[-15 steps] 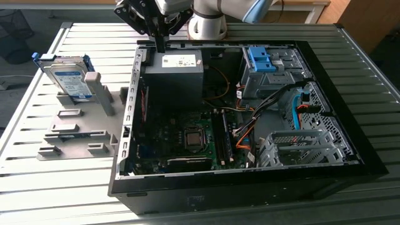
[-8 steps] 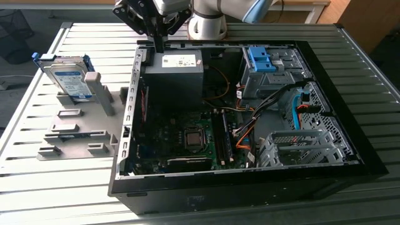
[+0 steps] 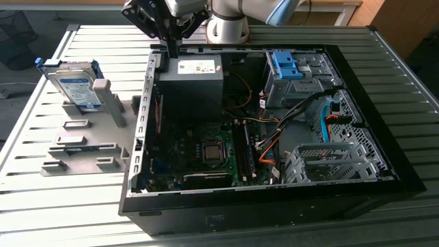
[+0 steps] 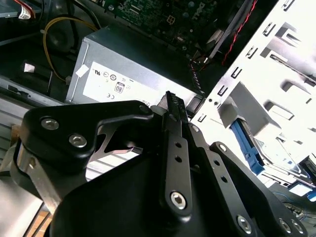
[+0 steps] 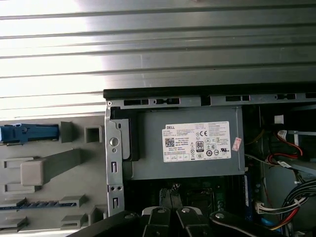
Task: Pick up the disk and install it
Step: 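Reach for the disk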
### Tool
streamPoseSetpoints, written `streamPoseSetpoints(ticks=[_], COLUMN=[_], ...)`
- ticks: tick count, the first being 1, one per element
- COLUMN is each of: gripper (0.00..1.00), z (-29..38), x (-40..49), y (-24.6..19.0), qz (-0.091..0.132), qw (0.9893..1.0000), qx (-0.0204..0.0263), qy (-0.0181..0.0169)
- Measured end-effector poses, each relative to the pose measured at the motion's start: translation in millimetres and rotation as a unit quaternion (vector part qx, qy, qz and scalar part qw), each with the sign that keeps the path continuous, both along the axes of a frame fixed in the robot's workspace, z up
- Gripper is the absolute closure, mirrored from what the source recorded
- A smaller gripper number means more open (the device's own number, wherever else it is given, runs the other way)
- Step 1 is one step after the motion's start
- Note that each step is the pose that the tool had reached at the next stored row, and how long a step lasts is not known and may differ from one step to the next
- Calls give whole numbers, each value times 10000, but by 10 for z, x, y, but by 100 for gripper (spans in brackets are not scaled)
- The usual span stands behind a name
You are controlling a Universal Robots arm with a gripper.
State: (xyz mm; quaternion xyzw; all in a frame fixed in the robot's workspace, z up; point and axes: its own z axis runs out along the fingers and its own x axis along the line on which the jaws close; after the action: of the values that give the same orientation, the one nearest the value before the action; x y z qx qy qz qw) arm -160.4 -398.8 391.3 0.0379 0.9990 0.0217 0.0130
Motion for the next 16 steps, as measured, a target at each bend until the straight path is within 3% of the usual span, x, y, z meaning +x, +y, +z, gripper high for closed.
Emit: streamPoseSetpoints(ticks=[3, 16], gripper=[89, 89], z=[-4, -5], x=[-82, -158], y=[0, 0], qz=[0, 0], qw=[10000, 10000], qx=[0, 0], qy=[0, 0])
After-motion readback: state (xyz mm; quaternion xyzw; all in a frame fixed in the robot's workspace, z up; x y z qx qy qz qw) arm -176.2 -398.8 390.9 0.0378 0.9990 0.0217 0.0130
